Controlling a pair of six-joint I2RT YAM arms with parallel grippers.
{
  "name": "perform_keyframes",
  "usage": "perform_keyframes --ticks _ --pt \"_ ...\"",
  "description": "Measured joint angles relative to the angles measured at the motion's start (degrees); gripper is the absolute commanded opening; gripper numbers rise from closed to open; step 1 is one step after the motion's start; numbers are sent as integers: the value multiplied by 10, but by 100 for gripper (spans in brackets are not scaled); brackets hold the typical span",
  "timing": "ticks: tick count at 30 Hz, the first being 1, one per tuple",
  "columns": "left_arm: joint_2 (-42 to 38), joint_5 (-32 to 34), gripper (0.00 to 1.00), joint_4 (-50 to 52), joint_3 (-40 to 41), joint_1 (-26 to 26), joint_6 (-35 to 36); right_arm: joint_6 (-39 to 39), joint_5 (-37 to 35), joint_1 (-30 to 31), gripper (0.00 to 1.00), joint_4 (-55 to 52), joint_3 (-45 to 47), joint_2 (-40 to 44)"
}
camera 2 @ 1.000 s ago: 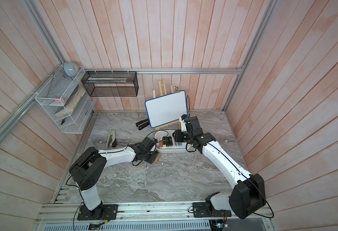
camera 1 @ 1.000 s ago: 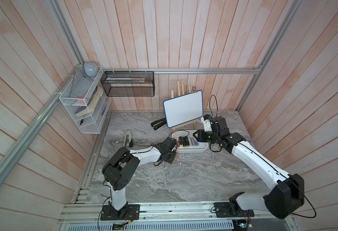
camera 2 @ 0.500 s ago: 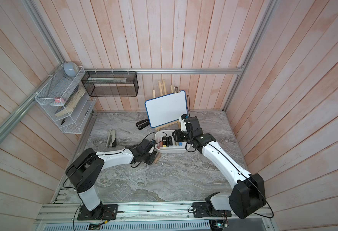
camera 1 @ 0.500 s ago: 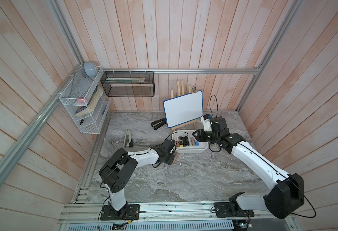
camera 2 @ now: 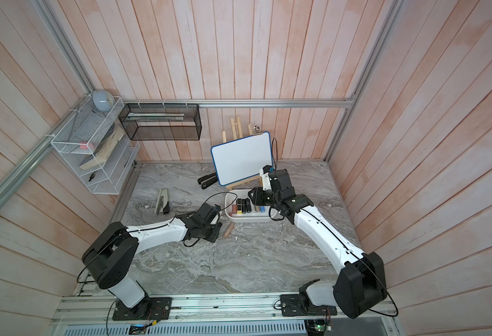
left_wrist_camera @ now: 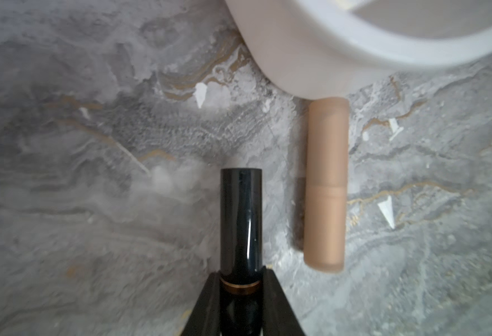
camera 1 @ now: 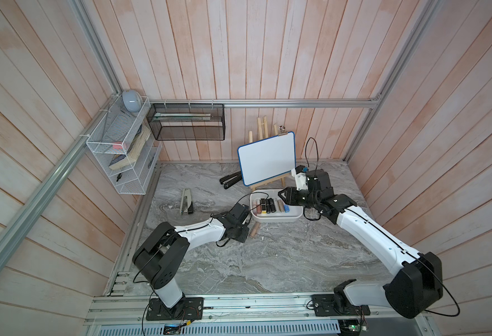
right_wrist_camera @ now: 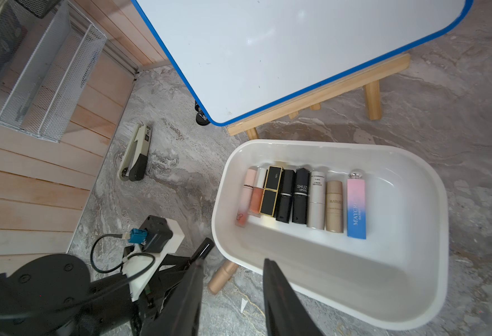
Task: Put the lipstick into the storage box
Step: Pick up the lipstick at the center of the board.
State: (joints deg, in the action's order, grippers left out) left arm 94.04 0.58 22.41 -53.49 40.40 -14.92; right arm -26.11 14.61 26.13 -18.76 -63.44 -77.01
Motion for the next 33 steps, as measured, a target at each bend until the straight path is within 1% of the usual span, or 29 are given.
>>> perform_keyframes --ticks 3,6,9,13,15,16,18,22,27,29,33 --pt "-69 -13 18 16 13 -21 -14 -16 31 0 39 24 15 -3" --pt "-141 -51 18 18 26 -51 -30 -40 76 0 42 62 28 -15" --pt "-211 -117 18 1 38 -90 -49 -69 132 1 46 115 46 -25" --pt "-280 -230 18 -72 59 -128 -85 -114 207 13 51 192 61 -29" --pt "-293 -284 18 -120 69 -135 -108 -132 236 27 52 231 61 -29" --pt "-294 -312 18 -147 74 -137 -122 -139 249 36 54 248 60 -29" --pt "-293 -358 18 -201 86 -138 -151 -146 268 55 55 269 57 -30" --pt "-292 -421 18 -288 109 -138 -205 -150 287 83 55 295 41 -34" --pt "-291 -454 19 -339 112 -138 -236 -151 291 92 54 312 31 -34" --pt "-291 -460 18 -348 112 -138 -242 -155 291 95 52 316 31 -34" --pt "-291 -468 18 -359 112 -138 -250 -160 291 105 44 326 31 -40"
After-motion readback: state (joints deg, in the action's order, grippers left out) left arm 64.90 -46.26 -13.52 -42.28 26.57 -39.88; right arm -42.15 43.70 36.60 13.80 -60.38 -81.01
